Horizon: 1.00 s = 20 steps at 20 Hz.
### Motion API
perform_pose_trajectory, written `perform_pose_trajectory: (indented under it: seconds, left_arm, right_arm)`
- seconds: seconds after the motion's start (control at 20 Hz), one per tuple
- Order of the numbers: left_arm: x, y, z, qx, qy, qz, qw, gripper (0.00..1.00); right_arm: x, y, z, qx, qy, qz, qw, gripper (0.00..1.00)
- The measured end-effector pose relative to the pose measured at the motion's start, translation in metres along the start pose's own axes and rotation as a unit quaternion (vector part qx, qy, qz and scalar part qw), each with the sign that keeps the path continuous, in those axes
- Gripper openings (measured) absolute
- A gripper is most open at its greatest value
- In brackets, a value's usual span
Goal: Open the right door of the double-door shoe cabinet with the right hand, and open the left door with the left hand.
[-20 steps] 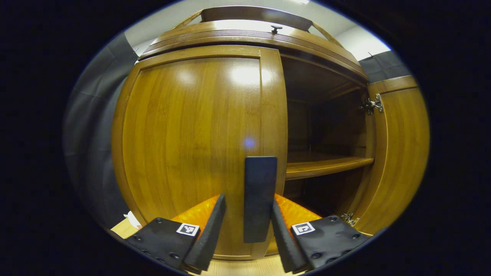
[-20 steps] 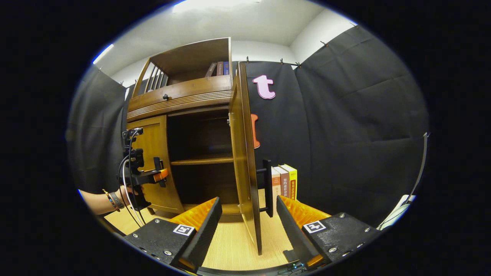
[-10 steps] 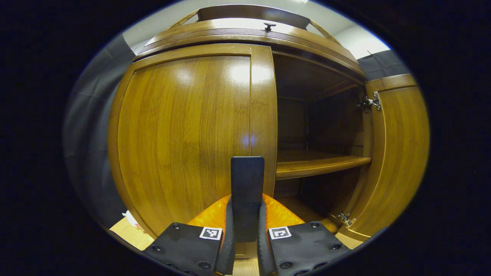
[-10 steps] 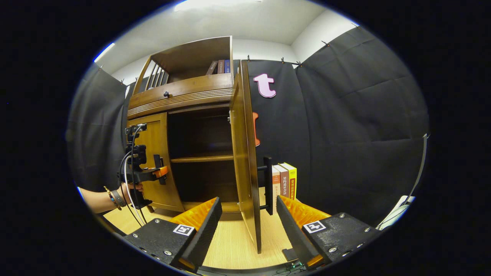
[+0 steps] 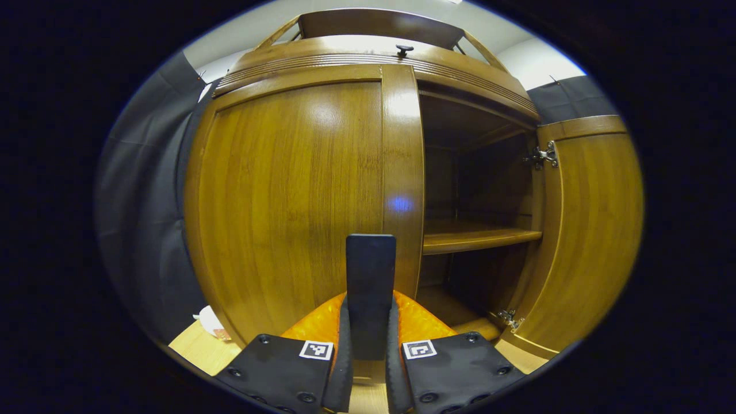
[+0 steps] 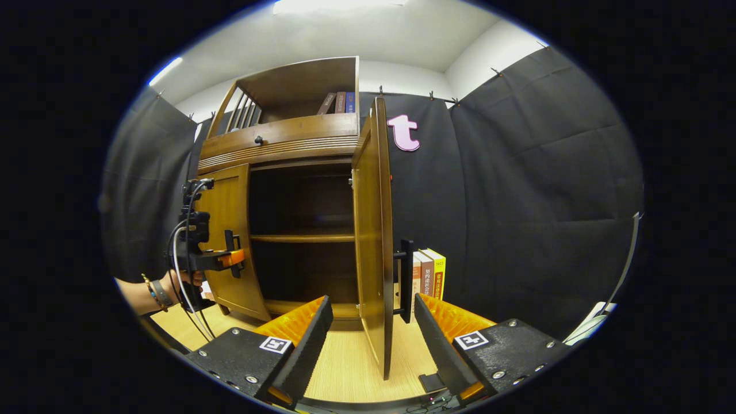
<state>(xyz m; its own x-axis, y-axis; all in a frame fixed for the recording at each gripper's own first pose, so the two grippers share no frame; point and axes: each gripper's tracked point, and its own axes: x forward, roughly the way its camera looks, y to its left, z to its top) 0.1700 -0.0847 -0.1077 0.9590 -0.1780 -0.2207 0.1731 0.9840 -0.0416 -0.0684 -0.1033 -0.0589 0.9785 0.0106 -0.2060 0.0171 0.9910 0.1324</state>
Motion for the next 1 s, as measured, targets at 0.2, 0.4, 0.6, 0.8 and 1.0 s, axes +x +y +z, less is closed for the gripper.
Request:
perform_pose_trajectory:
  seconds: [0.2,0.4,0.6,0.8,1.0]
  left_arm:
    - [-0.038,0.012,-0.001,-0.007,0.005,0.007,1.000,0.30]
    - [-0.075,0.031,0.001,-0.013,0.001,0.024,1.000,0.30]
    - [-0.106,0.053,0.000,-0.016,0.001,0.039,0.999,0.29]
    - [-0.130,0.074,0.001,-0.024,-0.001,0.056,0.998,0.29]
    - [-0.153,0.098,0.002,-0.020,-0.014,0.077,0.997,0.24]
  right_arm:
    - [0.007,0.003,0.000,-0.002,-0.002,0.008,1.000,0.88]
    - [0.015,0.003,-0.002,0.003,0.002,0.014,1.000,0.88]
    - [0.019,0.000,-0.001,-0.001,-0.001,0.013,1.000,0.88]
    - [0.023,-0.003,-0.002,-0.002,-0.004,0.009,1.000,0.88]
    - [0.024,-0.004,-0.006,0.000,0.000,0.008,1.000,0.88]
